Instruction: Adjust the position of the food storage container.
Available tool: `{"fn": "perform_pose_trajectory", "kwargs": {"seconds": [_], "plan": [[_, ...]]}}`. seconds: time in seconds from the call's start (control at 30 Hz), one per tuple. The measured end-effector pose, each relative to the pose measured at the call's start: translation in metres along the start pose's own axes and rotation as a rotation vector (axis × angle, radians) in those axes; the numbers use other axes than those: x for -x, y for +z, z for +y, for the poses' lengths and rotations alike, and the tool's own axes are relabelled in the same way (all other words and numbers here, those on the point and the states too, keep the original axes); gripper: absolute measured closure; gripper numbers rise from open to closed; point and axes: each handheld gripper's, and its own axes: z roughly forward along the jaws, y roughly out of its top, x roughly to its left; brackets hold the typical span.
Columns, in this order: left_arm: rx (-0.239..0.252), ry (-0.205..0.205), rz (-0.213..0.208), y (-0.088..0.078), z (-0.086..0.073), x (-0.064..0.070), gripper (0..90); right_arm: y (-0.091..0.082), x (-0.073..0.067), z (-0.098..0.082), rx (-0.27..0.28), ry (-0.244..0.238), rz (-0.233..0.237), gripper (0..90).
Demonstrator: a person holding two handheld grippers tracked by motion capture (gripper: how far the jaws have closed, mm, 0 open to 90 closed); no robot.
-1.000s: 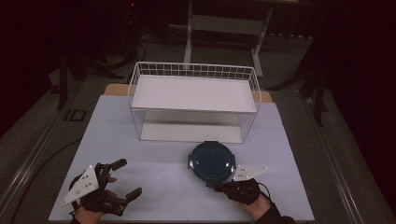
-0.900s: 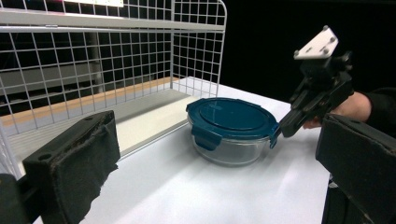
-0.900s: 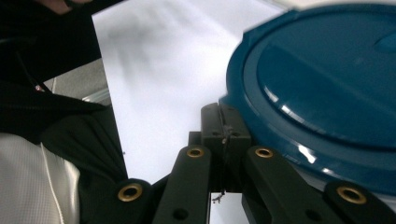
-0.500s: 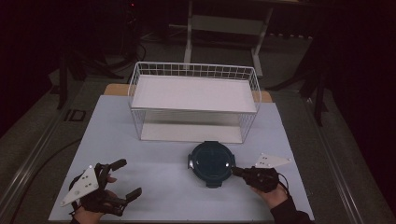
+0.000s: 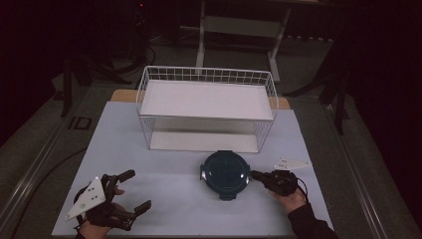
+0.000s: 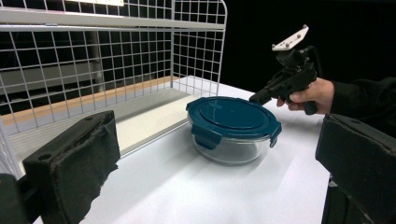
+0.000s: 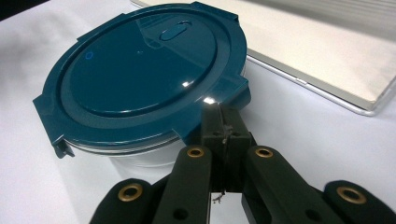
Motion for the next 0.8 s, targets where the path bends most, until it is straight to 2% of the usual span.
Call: {"fn": "perform_pose_trajectory", "kwargs": {"seconds": [0.23,0.37,0.43,0.8], "plan": [[-0.008,-0.004,-0.006,0.001,-0.001,0.0,0.0,0.007,-0.003,0.005,-0.005,-0.007,0.003,90.0],[-0.014,-0.004,-0.007,0.002,-0.001,-0.001,0.0,0.011,-0.006,0.007,-0.01,-0.011,0.016,90.0],[-0.016,-0.005,-0.01,0.003,-0.002,-0.001,0.0,0.015,-0.01,0.008,-0.009,-0.013,0.037,90.0],[-0.032,-0.004,-0.017,0.005,-0.002,0.0,0.0,0.032,-0.021,0.017,-0.018,-0.036,0.069,90.0]]}}
